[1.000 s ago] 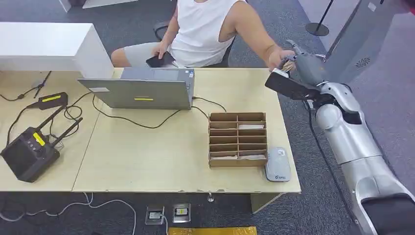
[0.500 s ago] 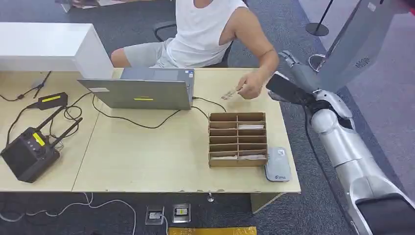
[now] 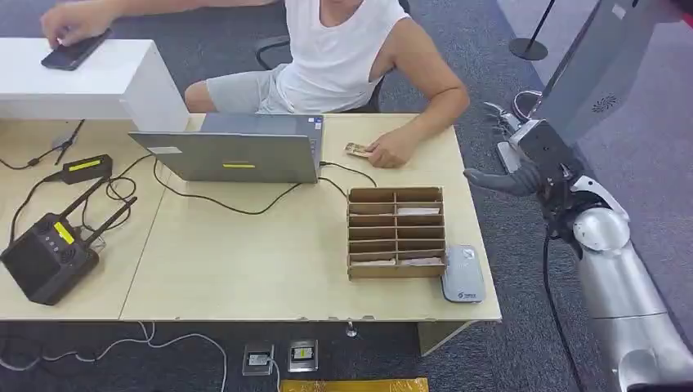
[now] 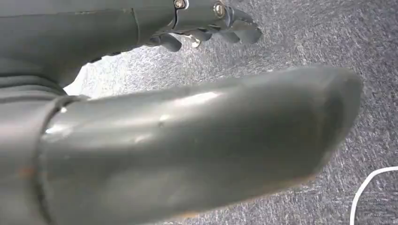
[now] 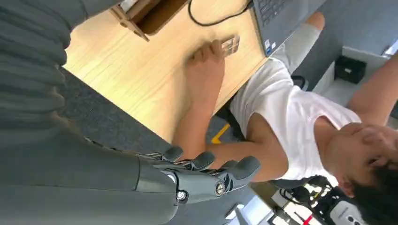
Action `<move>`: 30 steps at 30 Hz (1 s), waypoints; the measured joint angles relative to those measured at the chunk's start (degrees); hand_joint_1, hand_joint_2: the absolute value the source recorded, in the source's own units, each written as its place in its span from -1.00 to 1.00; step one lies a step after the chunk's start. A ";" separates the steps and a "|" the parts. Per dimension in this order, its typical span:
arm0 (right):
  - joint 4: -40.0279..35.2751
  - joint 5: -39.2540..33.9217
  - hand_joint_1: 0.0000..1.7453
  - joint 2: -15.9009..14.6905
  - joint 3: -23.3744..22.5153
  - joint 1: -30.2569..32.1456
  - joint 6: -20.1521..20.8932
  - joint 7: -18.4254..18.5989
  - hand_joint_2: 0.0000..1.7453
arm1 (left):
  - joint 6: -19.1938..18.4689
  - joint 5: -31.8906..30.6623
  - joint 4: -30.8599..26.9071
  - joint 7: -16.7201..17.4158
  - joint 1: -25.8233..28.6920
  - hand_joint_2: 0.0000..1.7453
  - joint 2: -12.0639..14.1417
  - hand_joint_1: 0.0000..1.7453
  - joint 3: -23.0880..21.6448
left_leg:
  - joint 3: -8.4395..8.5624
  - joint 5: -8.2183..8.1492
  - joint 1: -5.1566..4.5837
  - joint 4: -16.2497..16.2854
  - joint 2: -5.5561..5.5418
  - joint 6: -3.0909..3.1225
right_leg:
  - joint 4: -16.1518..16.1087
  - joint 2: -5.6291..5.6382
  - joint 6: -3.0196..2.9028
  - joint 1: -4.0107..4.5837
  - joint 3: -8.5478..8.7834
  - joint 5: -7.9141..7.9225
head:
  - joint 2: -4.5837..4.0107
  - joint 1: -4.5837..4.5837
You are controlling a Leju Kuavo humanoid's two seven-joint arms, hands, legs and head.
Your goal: Pass the card to the sensor for recognition and then transmit it.
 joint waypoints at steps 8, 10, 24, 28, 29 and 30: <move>-7.30 0.16 -1.00 -0.57 -2.23 5.50 4.98 1.22 1.00 | 0.35 1.33 0.00 0.22 -0.05 -1.00 0.11 -1.00 0.57 | -0.01 0.00 0.00 -0.01 0.02 0.00 | 0.00 0.01 0.00 0.00 0.01 -0.01 | 0.00 0.04; -8.57 1.25 -1.00 -0.57 -2.23 6.83 5.64 1.81 1.00 | 0.39 1.55 0.00 0.46 -0.05 -1.00 0.11 -1.00 0.70 | -0.02 0.00 0.00 -0.01 0.01 0.00 | 0.00 -0.01 -0.01 0.00 0.01 -0.01 | 0.00 0.04; -15.78 7.87 -1.00 -0.59 -1.75 14.92 10.80 6.60 1.00 | 0.66 1.31 -0.02 1.66 -0.08 -1.00 0.15 -1.00 1.99 | -0.01 0.00 0.00 -0.01 0.01 0.00 | 0.00 0.01 -0.02 0.00 0.02 -0.02 | 0.00 0.02; -16.74 11.22 -1.00 -0.57 -0.74 16.14 11.47 7.54 1.00 | 0.42 0.92 -0.02 1.71 -0.08 -1.00 0.35 -1.00 1.99 | -0.02 0.00 0.00 -0.02 0.01 0.00 | 0.00 0.01 -0.02 0.00 0.03 -0.02 | 0.00 0.02; -16.78 12.29 -1.00 -0.57 -0.50 16.26 11.60 7.72 1.00 | 0.37 0.87 -0.02 1.75 -0.09 -1.00 0.37 -1.00 1.99 | -0.02 0.00 0.00 -0.02 0.02 0.00 | 0.00 0.02 -0.02 0.00 0.02 -0.02 | 0.00 0.00; -16.91 13.58 -1.00 -0.57 -0.19 16.41 11.69 7.76 1.00 | 0.35 0.85 -0.02 1.84 -0.12 -1.00 0.39 -1.00 1.99 | -0.02 0.00 0.00 -0.02 0.02 0.00 | 0.00 0.02 -0.02 0.00 0.03 -0.02 | 0.00 0.02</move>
